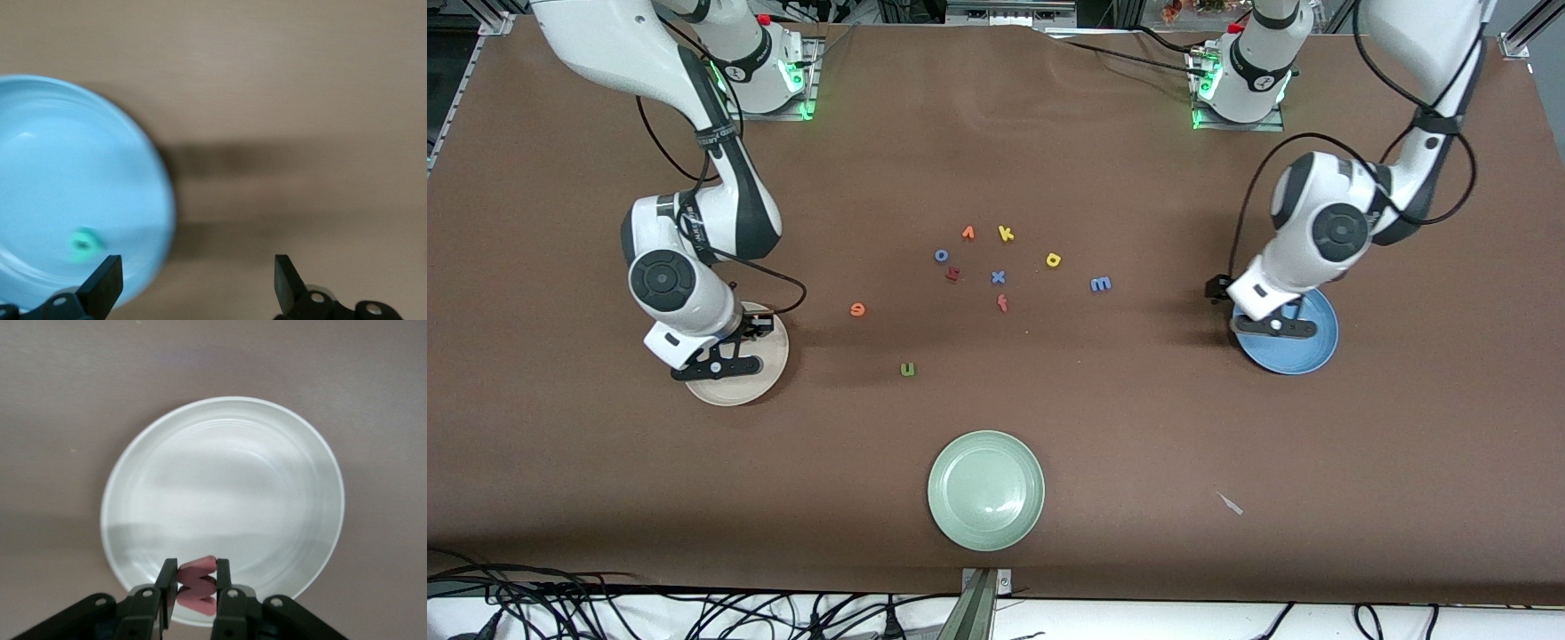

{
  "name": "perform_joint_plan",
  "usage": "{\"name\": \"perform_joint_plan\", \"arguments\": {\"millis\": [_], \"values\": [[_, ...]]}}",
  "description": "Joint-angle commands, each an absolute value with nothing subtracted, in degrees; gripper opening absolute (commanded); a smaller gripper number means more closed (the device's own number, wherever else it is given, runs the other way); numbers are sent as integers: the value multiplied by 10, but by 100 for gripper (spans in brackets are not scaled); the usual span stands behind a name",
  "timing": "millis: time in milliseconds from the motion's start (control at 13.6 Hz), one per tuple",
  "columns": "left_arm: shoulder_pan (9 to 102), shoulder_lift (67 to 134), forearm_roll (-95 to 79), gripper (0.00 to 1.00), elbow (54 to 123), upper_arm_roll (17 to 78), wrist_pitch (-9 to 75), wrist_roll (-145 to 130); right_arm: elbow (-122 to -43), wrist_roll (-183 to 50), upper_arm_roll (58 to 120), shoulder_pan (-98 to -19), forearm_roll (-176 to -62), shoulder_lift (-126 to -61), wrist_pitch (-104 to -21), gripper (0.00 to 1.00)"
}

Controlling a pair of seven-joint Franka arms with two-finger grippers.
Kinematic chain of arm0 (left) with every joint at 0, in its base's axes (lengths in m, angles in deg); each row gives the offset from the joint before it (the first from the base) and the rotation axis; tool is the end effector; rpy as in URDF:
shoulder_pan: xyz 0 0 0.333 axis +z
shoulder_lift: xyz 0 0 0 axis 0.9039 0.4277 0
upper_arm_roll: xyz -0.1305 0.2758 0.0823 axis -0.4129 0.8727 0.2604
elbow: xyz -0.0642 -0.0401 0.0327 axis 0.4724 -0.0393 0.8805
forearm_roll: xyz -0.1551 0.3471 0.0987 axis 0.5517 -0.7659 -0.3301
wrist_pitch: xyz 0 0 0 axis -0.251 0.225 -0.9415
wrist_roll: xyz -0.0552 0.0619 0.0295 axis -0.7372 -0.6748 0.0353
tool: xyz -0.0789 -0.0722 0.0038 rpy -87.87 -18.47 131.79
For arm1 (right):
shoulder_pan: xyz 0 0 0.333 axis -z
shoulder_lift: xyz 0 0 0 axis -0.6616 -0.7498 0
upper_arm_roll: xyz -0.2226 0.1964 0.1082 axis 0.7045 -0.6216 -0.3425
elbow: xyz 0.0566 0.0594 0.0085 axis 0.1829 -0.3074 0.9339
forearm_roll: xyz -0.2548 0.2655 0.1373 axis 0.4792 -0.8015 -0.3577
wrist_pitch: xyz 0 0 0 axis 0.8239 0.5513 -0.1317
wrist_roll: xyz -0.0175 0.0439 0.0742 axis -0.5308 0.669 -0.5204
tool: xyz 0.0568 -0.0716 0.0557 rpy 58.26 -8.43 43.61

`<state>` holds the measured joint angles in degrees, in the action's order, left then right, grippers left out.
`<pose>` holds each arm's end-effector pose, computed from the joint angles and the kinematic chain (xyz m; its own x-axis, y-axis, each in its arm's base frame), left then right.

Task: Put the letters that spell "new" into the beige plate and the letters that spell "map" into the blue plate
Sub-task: 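Drop w on the white plate while the left gripper drops b on the blue plate, then grasp the orange e with the right gripper while the left gripper grasps the yellow o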

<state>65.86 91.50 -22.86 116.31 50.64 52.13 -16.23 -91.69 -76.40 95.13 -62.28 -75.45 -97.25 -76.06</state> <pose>0.5220 -0.1300 0.2397 0.9924 -0.0509 -0.1124 -0.0531 -0.9985 -0.0167 0.6128 0.1045 0.2488 0.9825 0.1559 -0.1016 0.1721 -0.9688 0.1783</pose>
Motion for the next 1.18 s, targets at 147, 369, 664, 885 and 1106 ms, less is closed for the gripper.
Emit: {"name": "perform_joint_plan", "arguments": {"millis": [147,369,664,885,1106], "values": [[657,948,-235,100,1154,407,562,-252,-941,-755,953,-621,-759,-962,-788,69],[602,972,-243,100,1154,375,603,-347,-940,-759,950,-622,-768,-959,-785,69],[525,1015,-244,100,1109,380,607,-464,-937,-798,922,-623,-813,-955,-783,69],[501,1043,-285,99,1088,382,607,-529,-933,-883,881,-627,-813,-956,-786,69],[494,1080,-368,92,1063,380,607,-611,-931,-968,861,-650,-813,-962,-805,69]]}}
